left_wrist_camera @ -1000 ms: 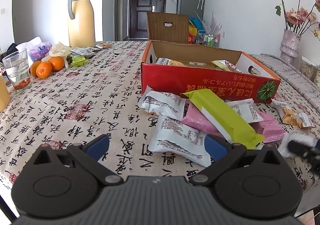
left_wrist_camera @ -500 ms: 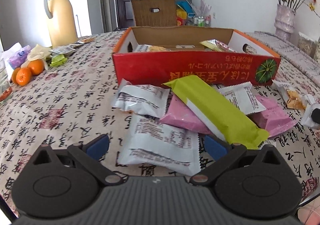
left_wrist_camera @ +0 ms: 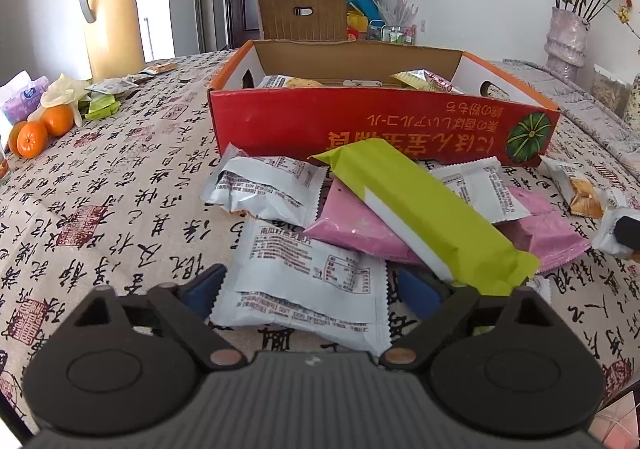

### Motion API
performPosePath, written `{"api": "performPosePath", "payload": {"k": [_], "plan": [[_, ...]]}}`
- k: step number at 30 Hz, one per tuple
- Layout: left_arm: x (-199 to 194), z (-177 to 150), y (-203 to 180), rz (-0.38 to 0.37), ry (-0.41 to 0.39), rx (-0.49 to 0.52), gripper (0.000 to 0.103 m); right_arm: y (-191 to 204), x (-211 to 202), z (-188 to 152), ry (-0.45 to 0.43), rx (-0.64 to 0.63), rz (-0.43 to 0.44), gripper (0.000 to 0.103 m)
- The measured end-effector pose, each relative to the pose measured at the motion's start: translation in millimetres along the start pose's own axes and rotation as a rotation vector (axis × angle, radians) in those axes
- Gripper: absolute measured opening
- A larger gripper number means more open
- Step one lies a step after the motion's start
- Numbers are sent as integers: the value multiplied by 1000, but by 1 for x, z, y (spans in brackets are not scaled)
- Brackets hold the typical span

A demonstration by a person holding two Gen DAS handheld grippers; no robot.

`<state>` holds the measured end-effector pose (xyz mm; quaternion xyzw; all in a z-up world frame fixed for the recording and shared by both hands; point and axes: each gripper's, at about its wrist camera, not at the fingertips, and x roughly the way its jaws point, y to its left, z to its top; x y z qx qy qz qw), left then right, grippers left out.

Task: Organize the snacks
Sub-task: 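Grasp the tan bar packet with the left gripper while the right gripper holds the white packet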

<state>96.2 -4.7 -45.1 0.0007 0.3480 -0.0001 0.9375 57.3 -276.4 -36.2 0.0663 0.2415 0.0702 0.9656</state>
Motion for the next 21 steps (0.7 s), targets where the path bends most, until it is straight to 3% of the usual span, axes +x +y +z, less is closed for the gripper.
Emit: {"api": "performPosePath", "payload": {"k": [9, 14, 21], "plan": [[-10, -3, 5, 7, -23, -14, 52, 3, -6, 0, -10, -3, 4, 53], [-16, -5, 9, -1, -26, -23, 23, 5, -10, 0, -18, -6, 7, 53], [-25, -7, 14, 1, -39, -29, 16, 9, -18, 0, -30, -15, 13, 54]]}}
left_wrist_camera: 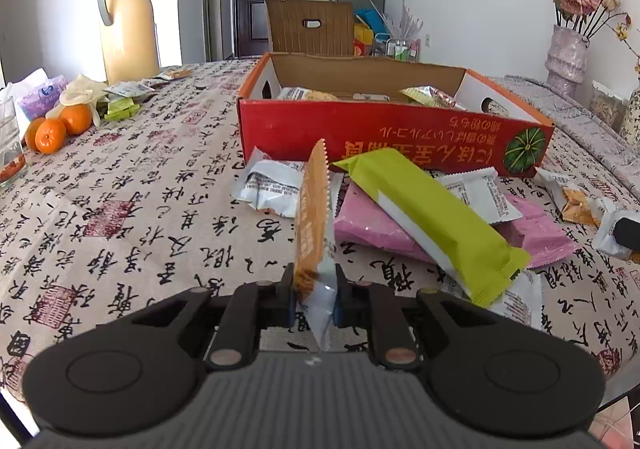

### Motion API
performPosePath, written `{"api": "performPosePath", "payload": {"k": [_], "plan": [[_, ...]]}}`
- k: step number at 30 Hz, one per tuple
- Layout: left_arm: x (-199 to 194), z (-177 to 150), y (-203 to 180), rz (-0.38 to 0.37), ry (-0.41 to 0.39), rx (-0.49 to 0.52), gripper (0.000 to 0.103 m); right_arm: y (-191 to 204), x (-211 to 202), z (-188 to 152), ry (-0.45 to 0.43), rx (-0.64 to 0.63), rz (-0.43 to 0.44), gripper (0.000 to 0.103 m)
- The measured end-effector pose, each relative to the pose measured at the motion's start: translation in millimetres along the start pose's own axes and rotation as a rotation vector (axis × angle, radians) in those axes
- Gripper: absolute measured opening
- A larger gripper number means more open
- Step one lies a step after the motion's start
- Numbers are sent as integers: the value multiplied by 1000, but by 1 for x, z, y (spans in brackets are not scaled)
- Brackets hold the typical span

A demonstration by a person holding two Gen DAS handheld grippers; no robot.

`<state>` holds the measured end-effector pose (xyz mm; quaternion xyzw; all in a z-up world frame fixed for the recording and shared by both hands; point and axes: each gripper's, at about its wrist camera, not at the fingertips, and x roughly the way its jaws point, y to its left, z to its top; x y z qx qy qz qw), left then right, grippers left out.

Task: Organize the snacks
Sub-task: 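Grasp the tan bar packet with the left gripper while the right gripper holds the white packet, then carry both held packets up and over the box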

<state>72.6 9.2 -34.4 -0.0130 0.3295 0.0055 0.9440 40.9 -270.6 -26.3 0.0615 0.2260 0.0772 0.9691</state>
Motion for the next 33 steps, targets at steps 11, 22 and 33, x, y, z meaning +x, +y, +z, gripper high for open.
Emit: {"api": "performPosePath", "payload": {"k": [11, 22, 33], "plan": [[-19, 7, 1, -9, -60, 1, 15, 8, -9, 4, -18, -17, 10, 54], [-30, 33, 0, -7, -132, 3, 15, 18, -2, 23, -51, -39, 39, 54], [-19, 74, -14, -16, -199, 35, 15, 24, 24, 57, -102, -53, 63, 54]]}}
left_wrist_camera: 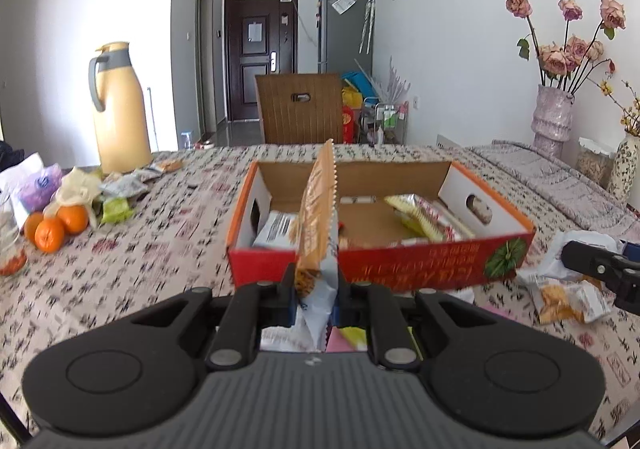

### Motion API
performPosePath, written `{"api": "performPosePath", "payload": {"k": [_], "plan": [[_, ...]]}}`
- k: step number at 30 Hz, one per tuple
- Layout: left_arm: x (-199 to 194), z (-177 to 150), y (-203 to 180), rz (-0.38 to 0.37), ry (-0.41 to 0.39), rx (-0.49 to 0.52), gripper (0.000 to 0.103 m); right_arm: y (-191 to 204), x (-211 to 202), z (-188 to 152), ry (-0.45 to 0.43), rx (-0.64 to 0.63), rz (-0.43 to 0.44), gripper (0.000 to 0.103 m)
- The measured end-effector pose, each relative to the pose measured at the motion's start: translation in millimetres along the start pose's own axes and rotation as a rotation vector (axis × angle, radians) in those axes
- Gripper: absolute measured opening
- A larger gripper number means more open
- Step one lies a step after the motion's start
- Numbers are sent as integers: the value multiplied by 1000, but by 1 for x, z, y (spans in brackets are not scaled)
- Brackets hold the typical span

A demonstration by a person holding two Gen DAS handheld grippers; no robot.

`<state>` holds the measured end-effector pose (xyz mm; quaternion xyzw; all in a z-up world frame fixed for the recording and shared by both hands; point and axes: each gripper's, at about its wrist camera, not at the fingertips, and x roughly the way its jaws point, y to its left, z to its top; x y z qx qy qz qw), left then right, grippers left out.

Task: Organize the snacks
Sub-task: 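Carry both held packets up and over the box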

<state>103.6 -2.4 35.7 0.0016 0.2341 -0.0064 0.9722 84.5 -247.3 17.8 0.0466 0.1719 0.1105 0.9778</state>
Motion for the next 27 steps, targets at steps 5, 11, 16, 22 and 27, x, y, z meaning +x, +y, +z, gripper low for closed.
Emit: {"api": "performPosePath", "payload": {"k": [5, 11, 16, 22, 27], "plan": [[13, 17, -6, -11, -24, 12, 15, 0, 20, 18, -29, -3, 6, 54], [35, 41, -15, -17, -49, 26, 15, 3, 54, 40, -52, -6, 23, 54], [60, 58, -20, -15, -45, 29, 16, 9, 89, 52, -47, -14, 36, 54], [93, 71, -20, -2, -40, 19, 16, 13, 132, 57, -10, -7, 37, 54], [121, 72, -13, 22, -22, -14, 16, 10, 159, 55, 4, 21, 19, 54]]}}
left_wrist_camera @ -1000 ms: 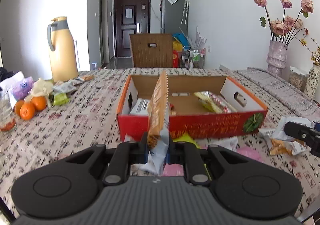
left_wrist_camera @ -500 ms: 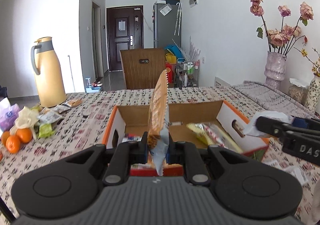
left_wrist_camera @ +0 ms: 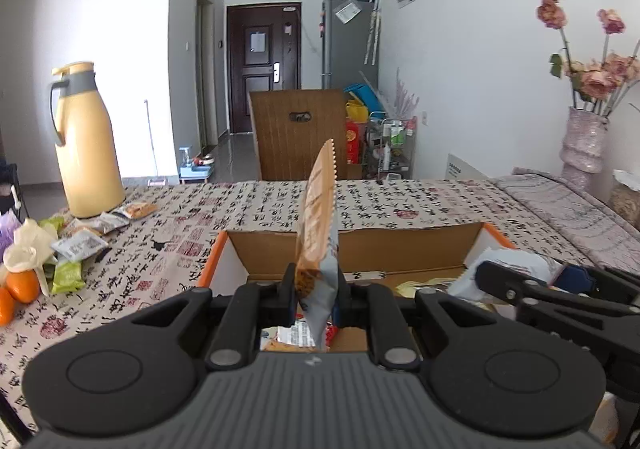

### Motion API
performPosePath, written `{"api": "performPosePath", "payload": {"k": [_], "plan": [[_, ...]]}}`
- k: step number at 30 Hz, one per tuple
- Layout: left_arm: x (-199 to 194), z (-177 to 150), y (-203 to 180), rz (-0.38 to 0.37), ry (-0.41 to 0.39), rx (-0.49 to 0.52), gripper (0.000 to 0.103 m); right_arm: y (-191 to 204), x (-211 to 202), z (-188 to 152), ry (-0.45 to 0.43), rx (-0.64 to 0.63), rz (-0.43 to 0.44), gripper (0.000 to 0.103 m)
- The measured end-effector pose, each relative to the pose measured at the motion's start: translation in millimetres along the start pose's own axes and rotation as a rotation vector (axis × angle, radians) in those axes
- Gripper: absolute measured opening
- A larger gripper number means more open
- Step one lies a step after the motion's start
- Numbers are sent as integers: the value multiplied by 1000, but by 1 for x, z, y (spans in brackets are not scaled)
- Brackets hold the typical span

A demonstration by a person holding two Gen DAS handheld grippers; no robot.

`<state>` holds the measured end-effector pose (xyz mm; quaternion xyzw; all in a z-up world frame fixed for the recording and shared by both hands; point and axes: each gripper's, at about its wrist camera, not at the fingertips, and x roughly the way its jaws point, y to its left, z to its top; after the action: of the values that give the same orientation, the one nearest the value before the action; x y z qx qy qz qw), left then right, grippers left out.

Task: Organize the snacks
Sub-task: 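Carry both held packets up and over the box, then open both grippers to drop the packets into the box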

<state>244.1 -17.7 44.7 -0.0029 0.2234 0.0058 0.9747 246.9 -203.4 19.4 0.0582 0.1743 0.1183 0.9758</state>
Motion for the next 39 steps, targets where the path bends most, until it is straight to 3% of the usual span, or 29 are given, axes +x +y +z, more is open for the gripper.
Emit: {"api": "performPosePath", "payload": {"k": [8, 10, 12, 13, 14, 17, 19, 29, 39], "plan": [[29, -12, 11, 0, 76, -22, 15, -5, 22, -14, 77, 5, -53, 54], [27, -13, 13, -1, 72, -26, 21, -5, 23, -16, 85, 0, -58, 54], [22, -14, 15, 2, 54, -32, 49, -6, 22, -17, 89, 7, -58, 56], [18, -13, 15, 14, 37, -35, 77, -7, 22, -17, 90, 12, -57, 64], [15, -13, 14, 35, 14, -35, 95, -7, 20, -17, 86, 15, -56, 75], [7, -11, 14, 46, -30, -41, 103, -8, 14, -16, 57, 22, -62, 98], [5, -11, 14, 50, -38, -42, 103, -10, 11, -15, 42, 32, -63, 103], [-2, -5, 14, 49, -51, -49, 103, -12, 8, -10, 26, 40, -71, 103], [-31, -2, 11, 52, -77, -45, 103, -9, -21, 1, 3, 15, -52, 103]]}}
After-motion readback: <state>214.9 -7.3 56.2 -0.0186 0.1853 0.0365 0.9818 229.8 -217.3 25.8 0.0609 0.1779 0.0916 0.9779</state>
